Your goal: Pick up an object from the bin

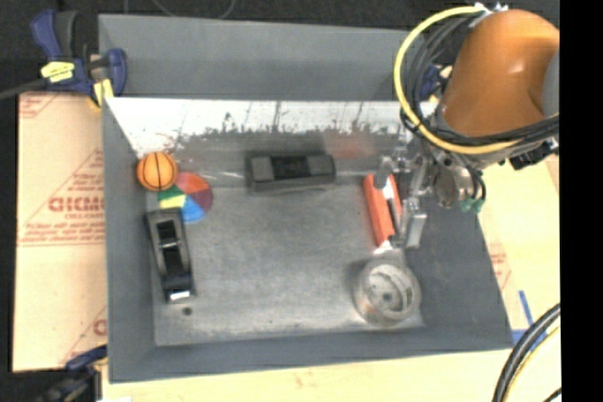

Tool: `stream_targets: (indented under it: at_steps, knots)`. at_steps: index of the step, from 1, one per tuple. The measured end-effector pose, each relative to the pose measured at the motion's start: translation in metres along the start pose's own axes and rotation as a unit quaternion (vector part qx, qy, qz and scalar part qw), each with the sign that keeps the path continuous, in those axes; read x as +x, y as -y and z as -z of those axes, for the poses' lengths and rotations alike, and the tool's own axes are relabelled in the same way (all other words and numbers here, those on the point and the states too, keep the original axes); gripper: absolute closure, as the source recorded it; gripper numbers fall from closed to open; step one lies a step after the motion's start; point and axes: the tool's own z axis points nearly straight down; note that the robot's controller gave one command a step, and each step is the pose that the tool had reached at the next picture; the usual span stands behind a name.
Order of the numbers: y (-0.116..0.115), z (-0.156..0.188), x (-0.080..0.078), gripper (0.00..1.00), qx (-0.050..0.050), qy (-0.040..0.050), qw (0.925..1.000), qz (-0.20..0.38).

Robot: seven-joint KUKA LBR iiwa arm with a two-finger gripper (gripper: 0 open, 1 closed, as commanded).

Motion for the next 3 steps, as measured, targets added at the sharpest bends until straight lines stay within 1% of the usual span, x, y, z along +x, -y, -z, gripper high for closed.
stream_targets:
  at_steps: [1,2,3]
  knots:
    - [0.000,0.005,-0.001,0.00,0.001,0.0041,1.0000,0.001]
    - [0.021,-0.042,0.022,0.00,0.000,0.0070,0.9999,-0.009]
    - [0.027,-0.057,0.030,0.00,0.000,0.0051,0.9999,-0.013]
